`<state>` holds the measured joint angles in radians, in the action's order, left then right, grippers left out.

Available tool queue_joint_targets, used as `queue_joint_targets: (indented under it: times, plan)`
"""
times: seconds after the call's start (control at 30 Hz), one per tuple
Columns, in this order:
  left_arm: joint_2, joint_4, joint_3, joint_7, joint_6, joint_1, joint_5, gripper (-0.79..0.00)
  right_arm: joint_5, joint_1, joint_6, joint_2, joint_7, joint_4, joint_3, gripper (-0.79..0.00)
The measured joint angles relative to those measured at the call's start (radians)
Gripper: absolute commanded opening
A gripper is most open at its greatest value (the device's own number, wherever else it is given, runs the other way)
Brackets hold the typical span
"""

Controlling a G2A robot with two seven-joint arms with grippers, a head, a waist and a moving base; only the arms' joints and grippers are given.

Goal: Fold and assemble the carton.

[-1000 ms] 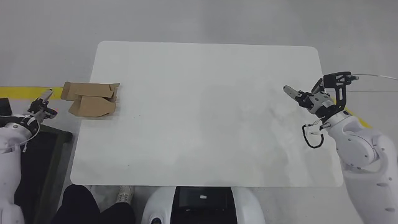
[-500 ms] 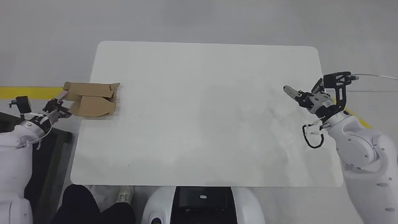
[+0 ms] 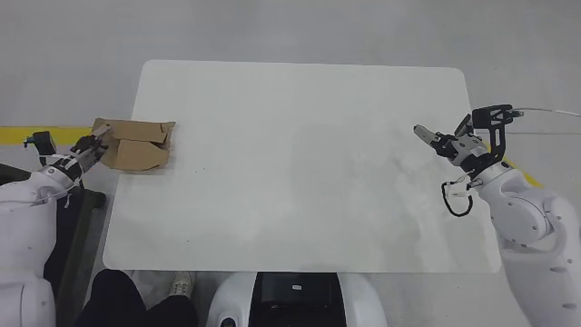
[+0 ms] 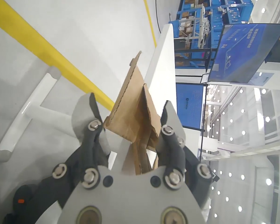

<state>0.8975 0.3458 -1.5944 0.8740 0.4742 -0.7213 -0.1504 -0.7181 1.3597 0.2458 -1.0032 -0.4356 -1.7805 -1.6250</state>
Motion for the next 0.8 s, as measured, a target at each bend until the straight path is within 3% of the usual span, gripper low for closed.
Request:
queue_joint_targets:
  times: [0.53, 0.8]
  plan:
    - [0.007, 0.051, -0.009, 0.131, -0.039, 0.068, -0.119, -0.785, 0.000, 0.000, 0.000, 0.000, 0.000, 0.000, 0.000, 0.000]
    - [0.048, 0.131, 0.059, 0.151, -0.030, 0.132, -0.155, -0.785, 0.000, 0.000, 0.000, 0.000, 0.000, 0.000, 0.000, 0.000]
